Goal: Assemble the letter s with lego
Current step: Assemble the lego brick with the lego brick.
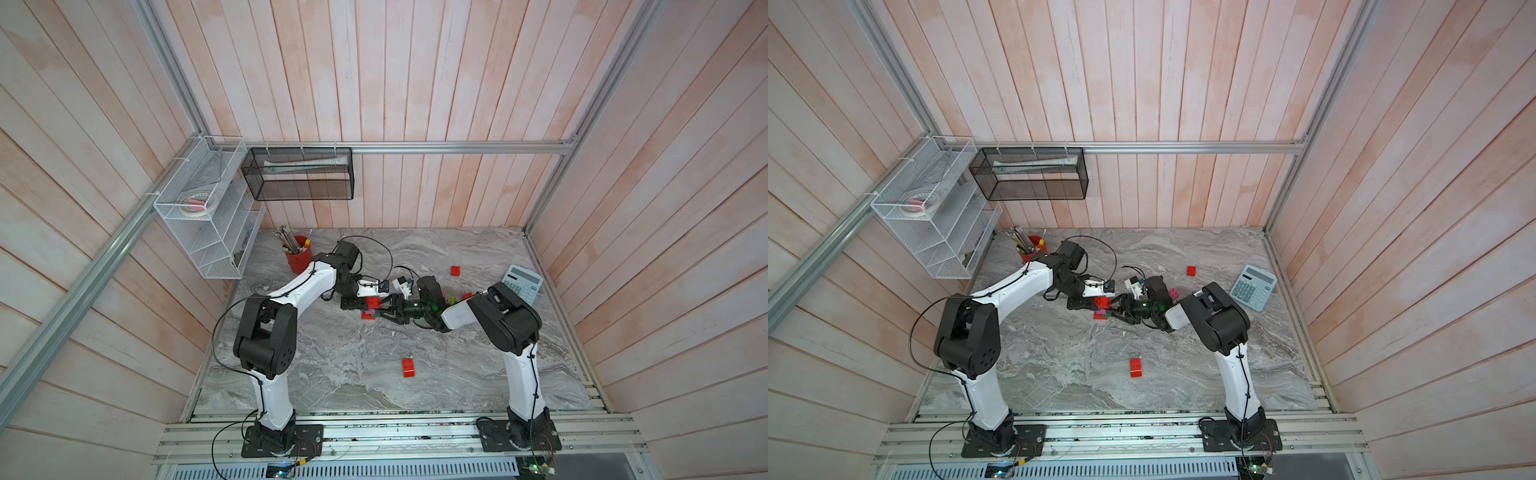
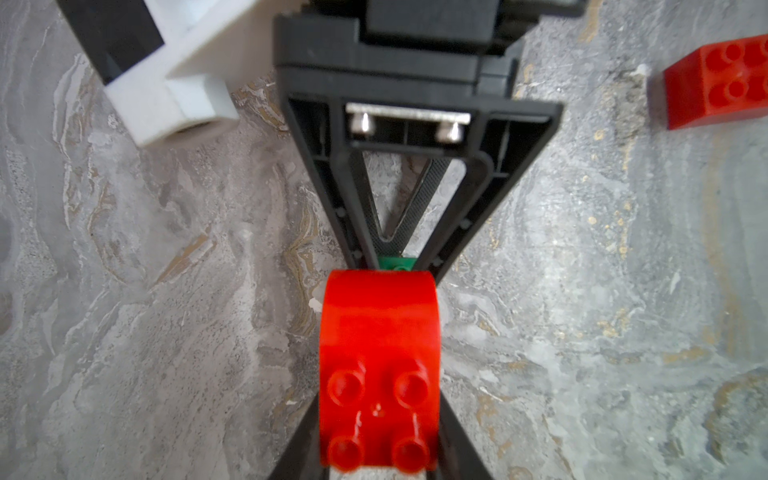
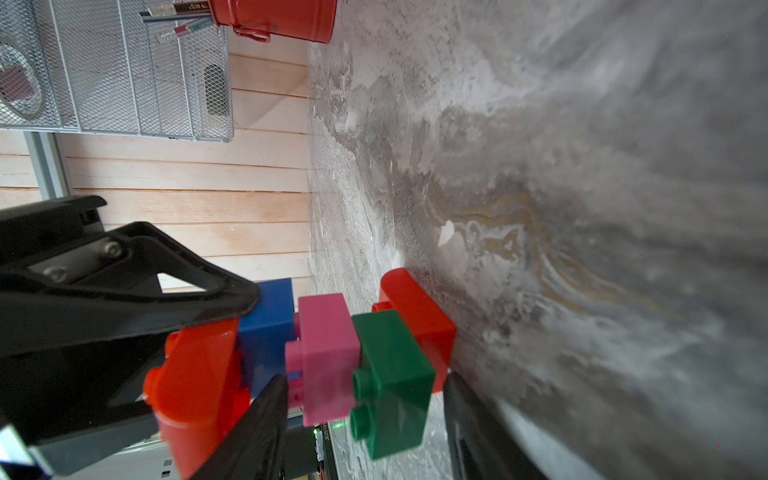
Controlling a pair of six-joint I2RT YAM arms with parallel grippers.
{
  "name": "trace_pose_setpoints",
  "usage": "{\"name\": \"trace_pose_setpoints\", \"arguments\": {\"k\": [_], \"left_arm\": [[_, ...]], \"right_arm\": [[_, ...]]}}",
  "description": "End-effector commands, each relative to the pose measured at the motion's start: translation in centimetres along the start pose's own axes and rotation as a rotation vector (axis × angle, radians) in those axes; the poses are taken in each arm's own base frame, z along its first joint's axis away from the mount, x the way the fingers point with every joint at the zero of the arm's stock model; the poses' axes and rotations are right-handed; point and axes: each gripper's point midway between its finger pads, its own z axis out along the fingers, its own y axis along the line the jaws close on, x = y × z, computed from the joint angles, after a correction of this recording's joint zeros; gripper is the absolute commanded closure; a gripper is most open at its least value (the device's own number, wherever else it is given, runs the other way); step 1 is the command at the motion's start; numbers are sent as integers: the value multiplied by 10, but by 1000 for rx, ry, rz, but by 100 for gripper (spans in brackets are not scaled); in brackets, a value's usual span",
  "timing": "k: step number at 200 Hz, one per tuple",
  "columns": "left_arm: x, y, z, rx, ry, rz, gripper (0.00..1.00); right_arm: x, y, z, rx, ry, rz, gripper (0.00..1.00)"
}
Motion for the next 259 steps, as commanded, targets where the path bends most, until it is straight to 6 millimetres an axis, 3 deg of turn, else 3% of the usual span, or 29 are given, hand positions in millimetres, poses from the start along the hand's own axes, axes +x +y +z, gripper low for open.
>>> {"name": "trace_pose_setpoints", "arguments": {"k": [1, 126, 259], "left_arm": [[10, 2, 19, 13, 57, 6, 69], [-4, 5, 11, -11, 12, 12, 56], [-15, 7, -1, -29, -41, -4, 41]], "right_arm": [[26, -55, 0, 124, 48, 139, 40], [26, -57, 2, 117, 53, 155, 40], [19, -29, 3, 12, 60, 97, 37]]}}
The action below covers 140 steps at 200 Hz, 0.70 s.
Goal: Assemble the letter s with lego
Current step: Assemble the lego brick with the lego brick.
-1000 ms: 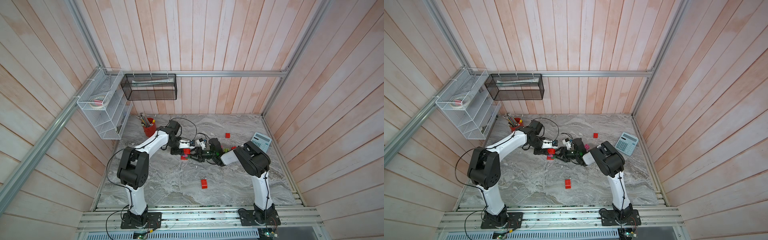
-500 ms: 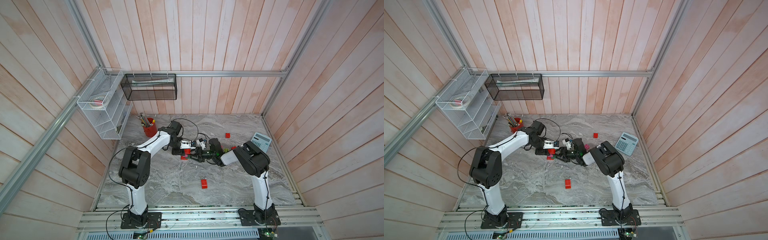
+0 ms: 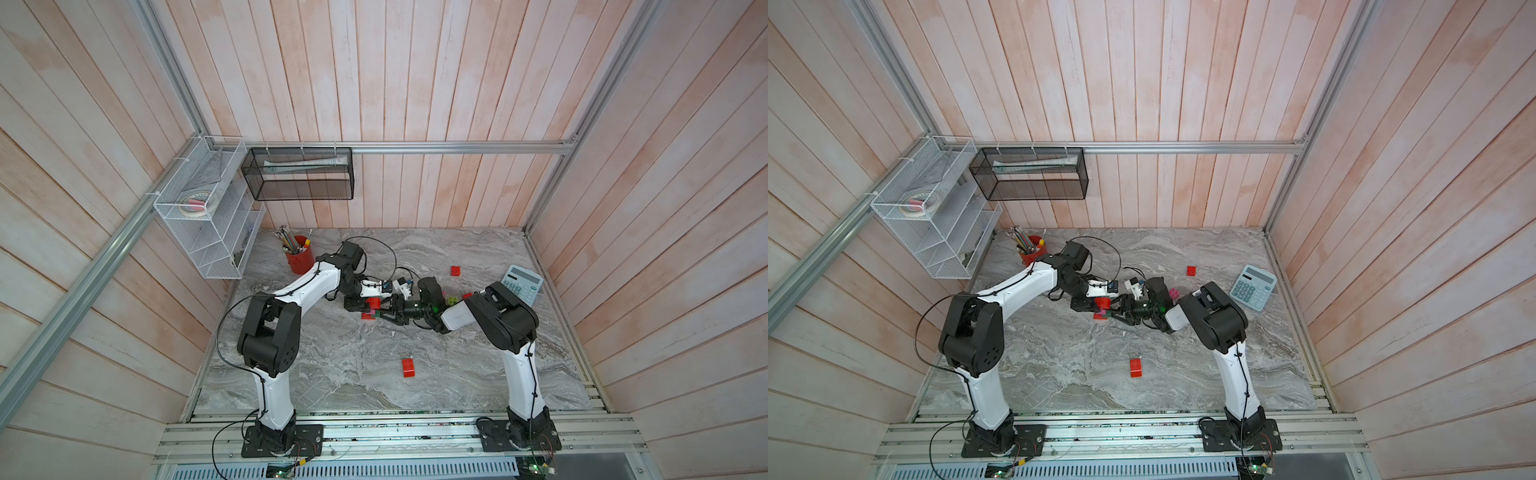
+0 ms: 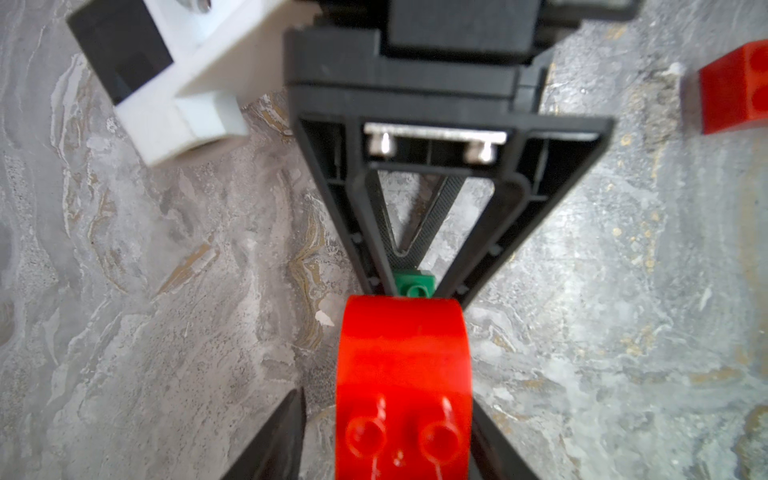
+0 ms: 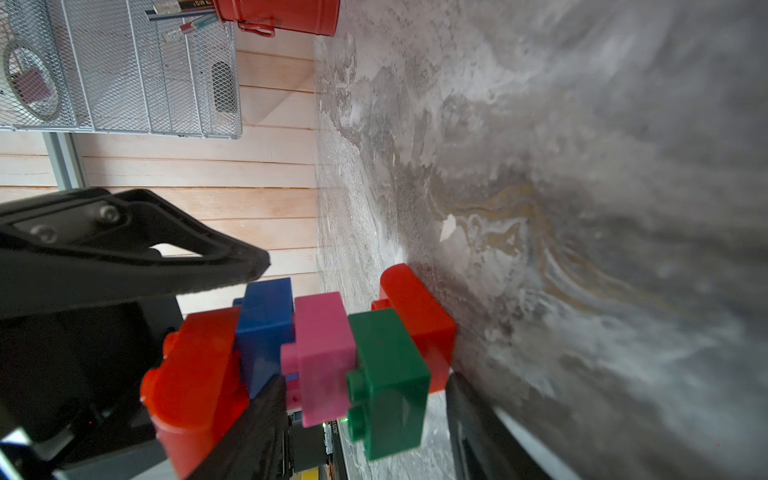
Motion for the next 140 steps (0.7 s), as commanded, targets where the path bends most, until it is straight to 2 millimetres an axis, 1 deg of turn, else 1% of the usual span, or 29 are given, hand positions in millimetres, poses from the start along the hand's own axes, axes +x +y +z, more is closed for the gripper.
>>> {"name": "trace_pose_setpoints", "arguments": {"k": [1, 66, 92, 140], "left_arm": [[-10, 3, -9, -16, -46, 0, 41], [-11, 2, -9, -13, -50, -2, 40], [-10, 1, -7, -8, -51, -3, 40], [-11, 0, -7, -3, -60, -6, 40]], "right_arm": [[16, -30, 1, 50, 40, 77, 37], [15, -22, 0, 19, 41, 64, 36], [16, -22, 0, 14, 40, 68, 36], [9, -13, -3, -29, 22, 77, 36]]}}
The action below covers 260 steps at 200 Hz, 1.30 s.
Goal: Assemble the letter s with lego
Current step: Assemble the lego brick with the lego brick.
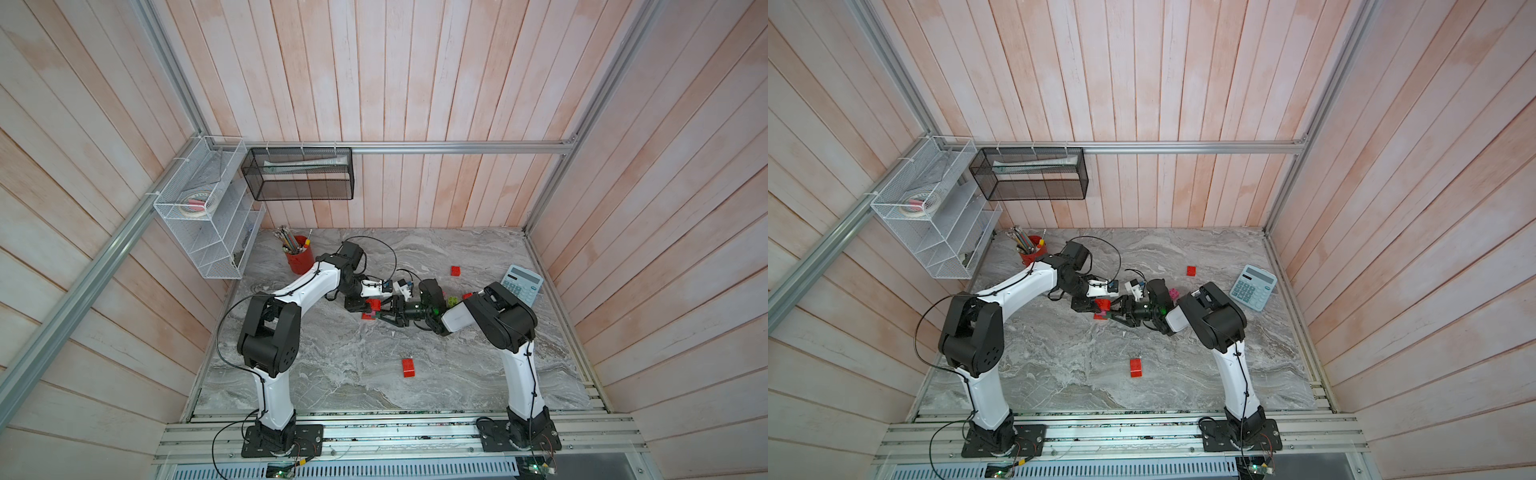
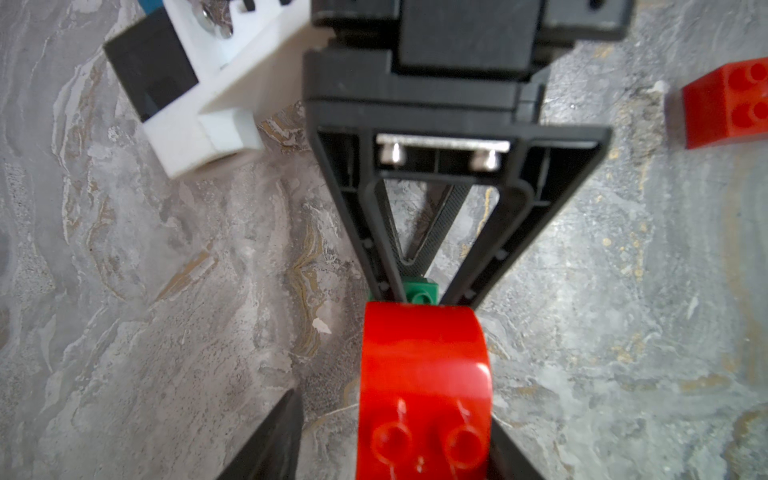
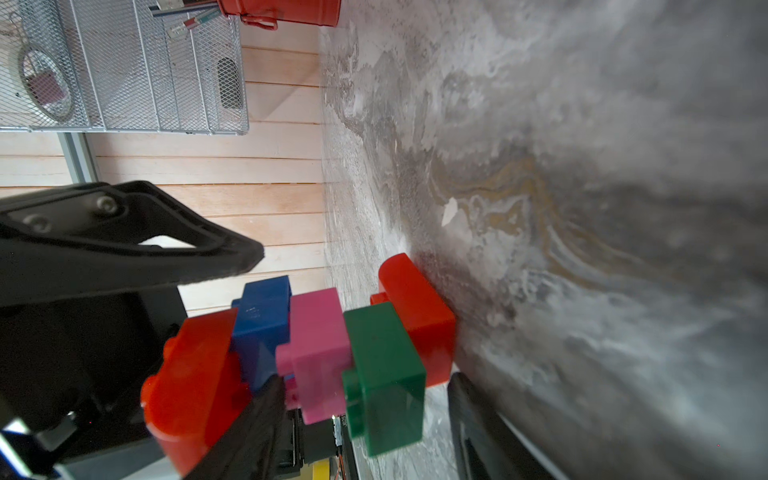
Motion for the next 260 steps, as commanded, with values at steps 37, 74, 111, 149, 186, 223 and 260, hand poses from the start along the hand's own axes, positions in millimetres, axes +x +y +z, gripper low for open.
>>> {"name": "trace_pose_setpoints", "arguments": {"k": [37, 74, 111, 149, 186, 223, 260], "left_arm": [[-7, 0, -4, -4, -40, -5, 40], [-7, 1, -4, -4, -43, -7, 40], [-10, 5, -9, -17, -46, -8, 32], [-15, 10, -23, -42, -77, -29, 21], [-23, 12, -41, -71, -125, -63, 15], [-31, 11, -61, -108, -180, -115, 12], [-39, 16, -87, -191, -293, -198, 9]], "right_arm": [[2, -7, -2, -19, 11, 35, 35], [4, -10, -5, -20, 10, 41, 34], [5, -15, -12, 11, 4, 12, 34], [3, -15, -26, 63, -15, -102, 32], [-1, -14, -36, 170, -23, -296, 31], [-9, 0, -40, 251, -52, -664, 29], [-22, 20, -41, 242, -140, -958, 29]]}}
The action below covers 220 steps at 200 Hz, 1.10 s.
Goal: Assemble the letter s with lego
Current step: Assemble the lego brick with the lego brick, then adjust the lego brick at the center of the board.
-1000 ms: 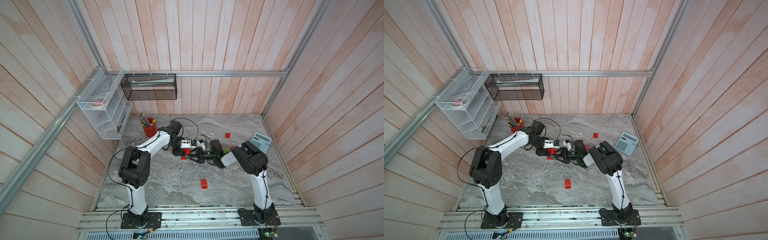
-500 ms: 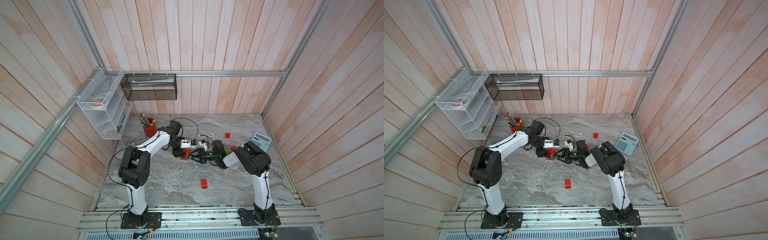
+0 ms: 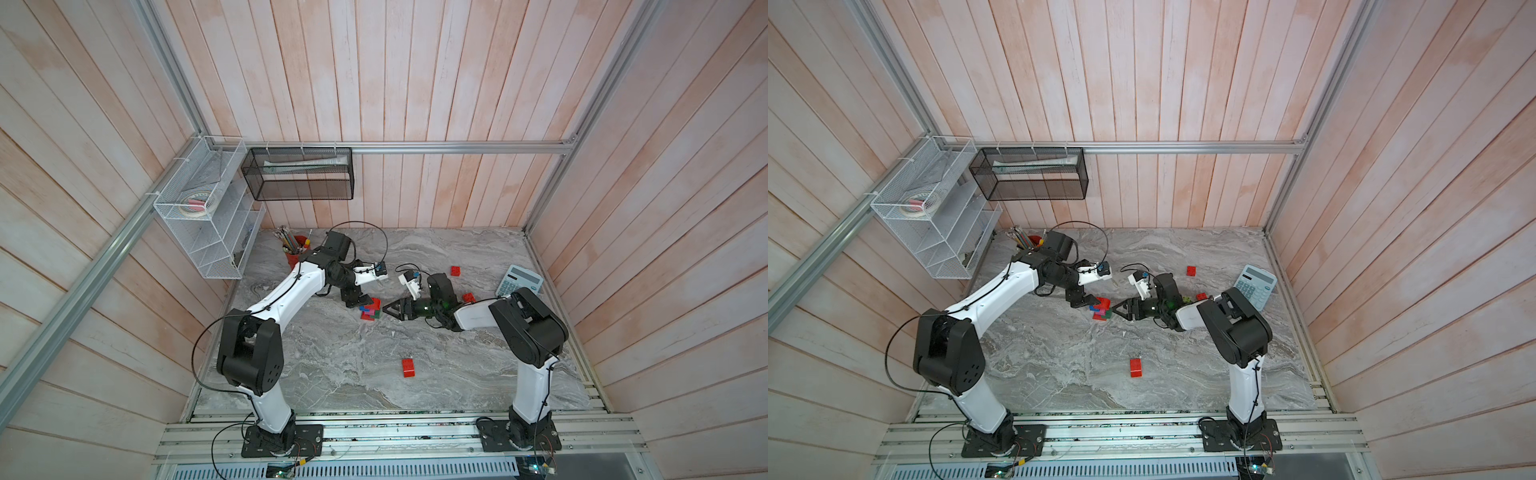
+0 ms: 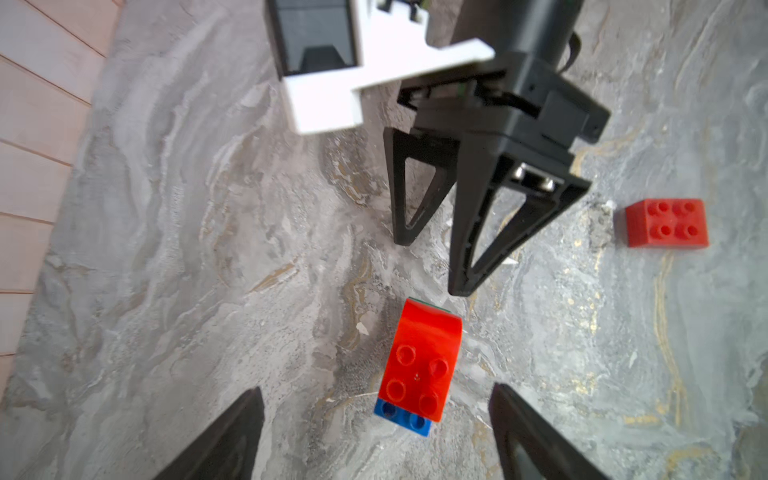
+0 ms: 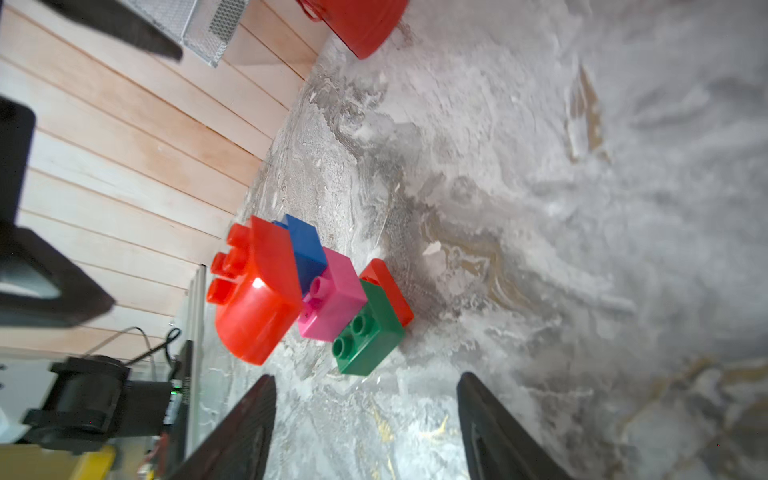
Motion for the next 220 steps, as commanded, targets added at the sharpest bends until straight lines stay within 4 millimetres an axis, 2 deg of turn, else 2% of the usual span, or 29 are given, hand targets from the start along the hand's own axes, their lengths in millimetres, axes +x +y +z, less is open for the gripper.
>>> {"name": "trace_pose_setpoints", "arguments": {"k": [1, 19, 56, 112, 220], "left_arm": [[-12, 2, -15, -36, -99, -72, 9], [-10, -2, -21, -49, -123, -94, 6], [2, -5, -31, -67, -122, -156, 1], [15, -11, -38, -84, -149, -214, 0], [36, -24, -38, -74, -113, -253, 0]], "right_arm": [[-10, -1, -2, 53, -67, -281, 29], [-13, 10, -10, 6, -159, -416, 27], [-1, 15, -9, -48, -151, -582, 27], [12, 6, 8, -39, -95, -651, 27], [16, 7, 42, -54, -46, -693, 31]]}}
